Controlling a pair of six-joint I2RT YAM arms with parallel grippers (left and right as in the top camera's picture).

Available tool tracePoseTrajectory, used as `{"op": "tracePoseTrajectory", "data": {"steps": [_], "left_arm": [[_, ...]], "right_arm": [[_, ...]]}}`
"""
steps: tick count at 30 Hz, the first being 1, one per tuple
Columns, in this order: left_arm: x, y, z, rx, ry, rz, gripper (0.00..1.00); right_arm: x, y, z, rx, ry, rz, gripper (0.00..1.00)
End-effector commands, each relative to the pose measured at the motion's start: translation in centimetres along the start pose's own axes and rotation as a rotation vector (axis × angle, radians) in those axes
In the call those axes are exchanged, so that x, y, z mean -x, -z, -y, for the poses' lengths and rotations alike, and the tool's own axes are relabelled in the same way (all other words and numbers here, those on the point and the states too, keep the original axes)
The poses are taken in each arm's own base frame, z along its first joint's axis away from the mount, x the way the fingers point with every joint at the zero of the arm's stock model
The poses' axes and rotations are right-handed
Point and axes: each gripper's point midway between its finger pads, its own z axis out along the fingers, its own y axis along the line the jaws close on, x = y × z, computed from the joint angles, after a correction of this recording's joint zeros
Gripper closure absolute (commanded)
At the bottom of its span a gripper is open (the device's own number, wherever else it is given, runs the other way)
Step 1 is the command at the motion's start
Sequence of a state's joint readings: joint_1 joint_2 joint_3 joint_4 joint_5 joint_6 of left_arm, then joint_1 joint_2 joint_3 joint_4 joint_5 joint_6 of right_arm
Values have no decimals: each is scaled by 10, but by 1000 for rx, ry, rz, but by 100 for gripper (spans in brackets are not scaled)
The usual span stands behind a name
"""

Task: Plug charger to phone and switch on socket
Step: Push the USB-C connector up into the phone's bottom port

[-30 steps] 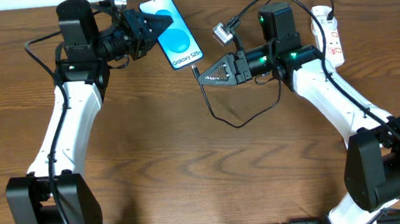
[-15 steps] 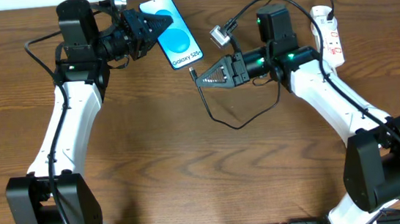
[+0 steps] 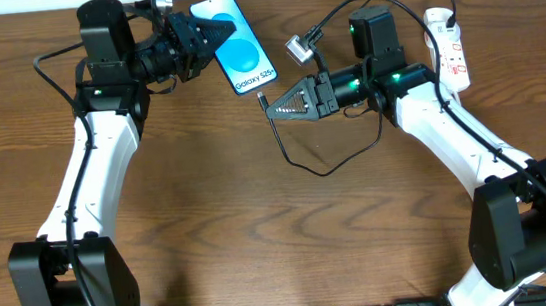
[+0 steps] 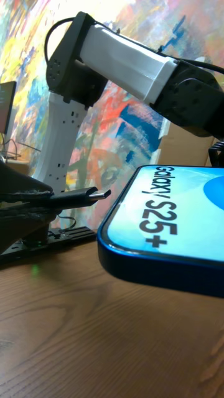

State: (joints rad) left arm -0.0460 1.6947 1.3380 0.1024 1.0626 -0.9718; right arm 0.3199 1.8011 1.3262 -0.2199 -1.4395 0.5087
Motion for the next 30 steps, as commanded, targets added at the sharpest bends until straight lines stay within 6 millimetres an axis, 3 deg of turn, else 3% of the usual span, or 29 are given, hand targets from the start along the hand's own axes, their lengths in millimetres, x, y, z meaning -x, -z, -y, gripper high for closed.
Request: {"op": "tracePoseTrajectory", "data": {"steps": [1,30], "left_arm": [[2,1,6,-12,-12,3,93],[-2,1,8,-25,-12,-20,93]], "right_arm": [[-1,0,-11,12,22,-4,99],[4,9,-10,9,37,16,99]]}}
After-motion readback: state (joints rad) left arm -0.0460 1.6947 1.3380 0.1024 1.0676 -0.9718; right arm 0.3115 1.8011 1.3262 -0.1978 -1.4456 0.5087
